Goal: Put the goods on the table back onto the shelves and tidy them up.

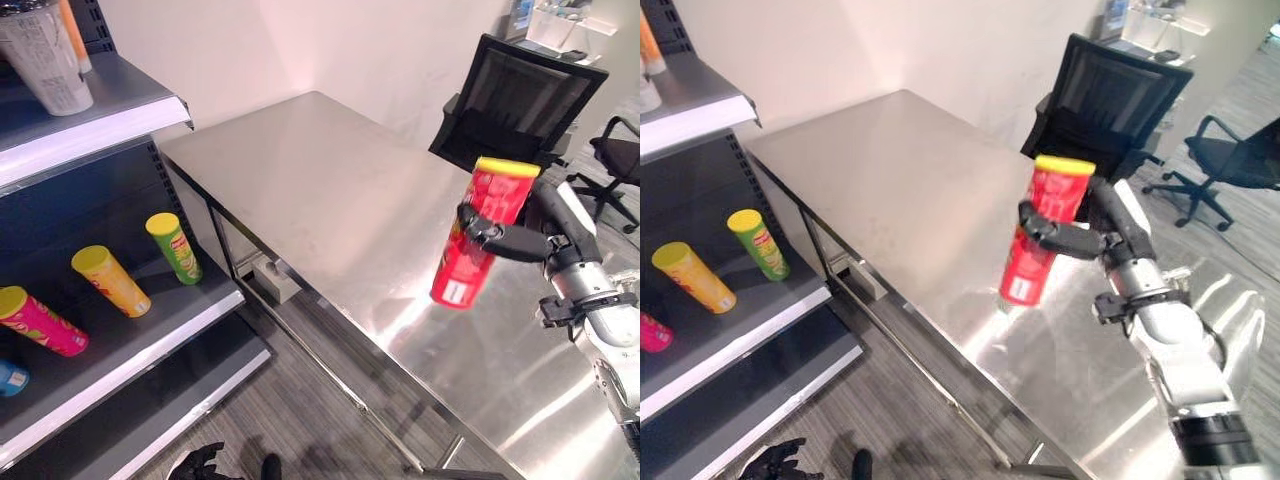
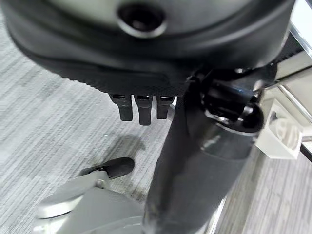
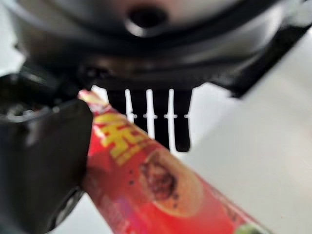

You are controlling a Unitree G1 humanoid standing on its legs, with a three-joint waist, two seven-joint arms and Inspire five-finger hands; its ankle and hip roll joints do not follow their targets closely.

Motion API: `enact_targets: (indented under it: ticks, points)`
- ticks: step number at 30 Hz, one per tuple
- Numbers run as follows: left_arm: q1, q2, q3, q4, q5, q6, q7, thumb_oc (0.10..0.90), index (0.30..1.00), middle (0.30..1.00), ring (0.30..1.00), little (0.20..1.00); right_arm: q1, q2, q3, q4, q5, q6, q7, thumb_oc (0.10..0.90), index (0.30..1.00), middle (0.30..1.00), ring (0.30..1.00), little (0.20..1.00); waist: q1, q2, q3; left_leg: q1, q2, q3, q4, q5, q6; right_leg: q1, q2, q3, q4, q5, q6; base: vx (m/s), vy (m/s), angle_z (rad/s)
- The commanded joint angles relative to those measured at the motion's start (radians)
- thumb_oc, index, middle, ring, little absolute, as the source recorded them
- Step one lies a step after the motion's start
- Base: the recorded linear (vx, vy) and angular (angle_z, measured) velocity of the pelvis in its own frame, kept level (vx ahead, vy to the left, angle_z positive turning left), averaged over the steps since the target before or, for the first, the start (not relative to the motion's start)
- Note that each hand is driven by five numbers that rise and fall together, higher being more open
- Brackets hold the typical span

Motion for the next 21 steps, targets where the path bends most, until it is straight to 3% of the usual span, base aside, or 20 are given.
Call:
enact_targets:
  ticks: [1,5,6,11,13,15,18,21]
  points:
    - [-0.029,0.039,-0.016,-0.032,-0.042,-0.022,0.018,0.800,0.900,0.900,0.900,0.900,-0.228,-0.007,-0.132,-0.133,-0.004,-0.203,-0.119,0.400,0.300,0.300,0.300,0.300,0.080,-0.003,-0.033,0.055,0.158,0.025,0.036,-0.079,-0.090,-0.020,-0.027,-0.023,0.013,-0.039,0.051,-0.14,-0.155,0.43]
    - [-0.059,0.032,-0.026,-0.027,-0.068,-0.022,0.040,0.800,0.900,0.900,0.900,0.900,-0.293,0.044,-0.149,-0.226,-0.067,-0.234,-0.182,0.400,0.300,0.300,0.300,0.300,0.102,0.015,0.001,-0.057,0.154,-0.057,0.033,0.000,-0.119,-0.048,-0.015,-0.072,0.013,-0.053,0.038,-0.22,-0.109,0.78]
    - [-0.069,0.030,-0.030,-0.028,-0.078,-0.021,0.045,0.800,0.900,0.900,0.900,0.900,-0.301,0.044,-0.148,-0.244,-0.073,-0.236,-0.185,0.400,0.300,0.300,0.300,0.300,0.102,0.015,0.016,-0.082,0.150,-0.046,0.052,-0.003,-0.117,-0.057,-0.024,-0.091,0.013,-0.047,0.036,-0.26,-0.022,0.86]
    - [-0.060,0.014,-0.022,-0.037,-0.082,-0.023,0.043,0.800,0.900,0.900,0.900,0.900,-0.301,0.046,-0.138,-0.303,-0.102,-0.232,-0.176,0.400,0.300,0.300,0.300,0.300,0.080,0.007,0.033,-0.048,0.176,0.027,0.222,-0.125,-0.090,-0.093,-0.081,-0.168,0.015,-0.004,0.029,-0.19,0.046,0.64]
    - [-0.057,0.012,-0.020,-0.036,-0.079,-0.025,0.042,0.800,0.900,0.900,0.900,0.900,-0.293,0.044,-0.141,-0.313,-0.105,-0.231,-0.168,0.400,0.300,0.300,0.300,0.300,0.068,0.010,0.036,-0.027,0.189,0.031,0.257,-0.141,-0.094,-0.093,-0.089,-0.179,0.017,0.005,0.030,-0.13,0.131,0.50]
    - [-0.053,0.010,-0.014,-0.044,-0.078,-0.031,0.043,0.800,0.900,0.900,0.900,0.900,-0.273,0.039,-0.149,-0.330,-0.093,-0.227,-0.146,0.400,0.300,0.300,0.300,0.300,0.038,0.022,0.026,0.061,0.221,0.038,0.294,-0.149,-0.110,-0.115,-0.113,-0.201,0.027,0.031,0.036,-0.15,0.242,0.55]
    - [-0.043,0.006,-0.024,-0.067,-0.070,-0.032,0.036,0.800,0.900,0.900,0.900,0.900,-0.261,0.044,-0.167,-0.342,-0.052,-0.226,-0.122,0.400,0.300,0.300,0.300,0.300,0.008,0.054,-0.004,0.148,0.211,0.073,0.193,-0.200,-0.106,-0.142,-0.154,-0.215,0.042,0.080,0.068,-0.16,0.425,0.89]
    - [-0.052,0.015,-0.040,-0.087,-0.043,-0.042,0.026,0.800,0.900,0.900,0.900,0.900,-0.229,0.081,-0.183,-0.351,-0.076,-0.208,-0.116,0.400,0.300,0.300,0.300,0.300,0.008,0.069,-0.013,0.203,0.126,0.110,0.012,-0.221,-0.071,-0.199,-0.247,-0.221,0.046,0.194,0.139,-0.25,0.523,0.59]
